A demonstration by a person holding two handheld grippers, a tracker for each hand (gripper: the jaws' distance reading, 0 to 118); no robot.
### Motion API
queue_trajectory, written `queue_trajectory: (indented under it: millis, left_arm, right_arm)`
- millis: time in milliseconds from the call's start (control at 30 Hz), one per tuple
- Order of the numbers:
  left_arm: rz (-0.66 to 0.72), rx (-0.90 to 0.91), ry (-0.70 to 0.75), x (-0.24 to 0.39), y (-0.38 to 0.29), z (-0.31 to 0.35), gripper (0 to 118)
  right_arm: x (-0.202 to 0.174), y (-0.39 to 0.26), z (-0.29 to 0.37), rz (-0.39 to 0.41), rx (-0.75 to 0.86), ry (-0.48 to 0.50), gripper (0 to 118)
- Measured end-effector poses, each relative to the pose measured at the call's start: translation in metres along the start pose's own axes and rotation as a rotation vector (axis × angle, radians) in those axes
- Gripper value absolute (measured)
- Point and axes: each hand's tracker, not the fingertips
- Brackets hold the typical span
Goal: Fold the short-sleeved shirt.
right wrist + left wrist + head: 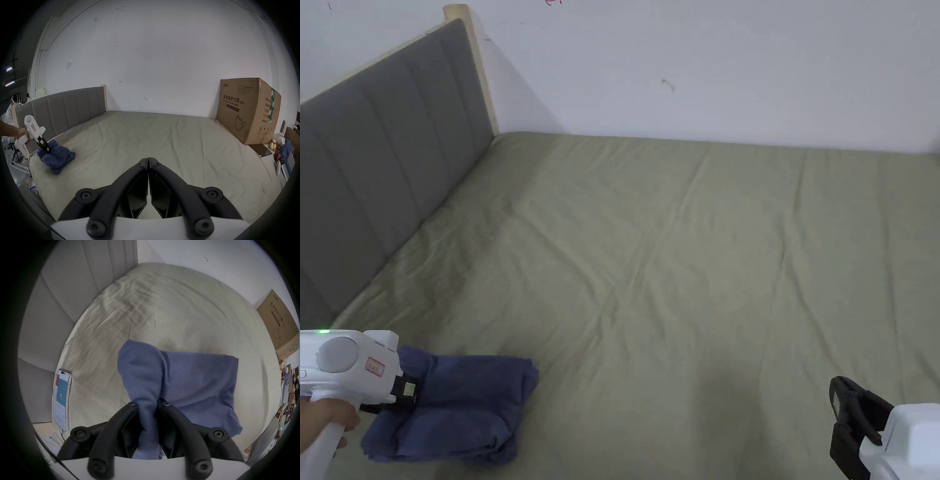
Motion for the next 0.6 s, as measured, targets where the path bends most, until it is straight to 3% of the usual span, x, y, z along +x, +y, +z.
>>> queue_trajectory:
  millis: [100, 133, 200, 267, 600]
  left_arm:
    - [0.038, 0.013, -0.003, -0.005, 0.002, -0.002, 19]
    - [0.038, 0.021, 0.004, -0.004, 0.0, 0.001, 29]
    - [0.047, 0.06, 0.017, 0.001, -0.007, 0.016, 68]
    - [0.069, 0.09, 0.028, 0.007, -0.01, 0.031, 100]
    - [0.026, 0.576, 0.088, 0.091, -0.024, 0.178, 103]
  right_arm:
    - [0.006, 0.0, 0.004, -0.008, 0.0, -0.007, 0]
    - [0.009, 0.002, 0.006, -0.011, 0.002, -0.012, 0]
    - [0.015, 0.006, 0.012, -0.02, 0.015, -0.018, 0]
    - [0.021, 0.012, 0.02, -0.031, 0.035, -0.03, 0]
    - [0.057, 0.071, 0.072, -0.048, 0.179, -0.036, 0]
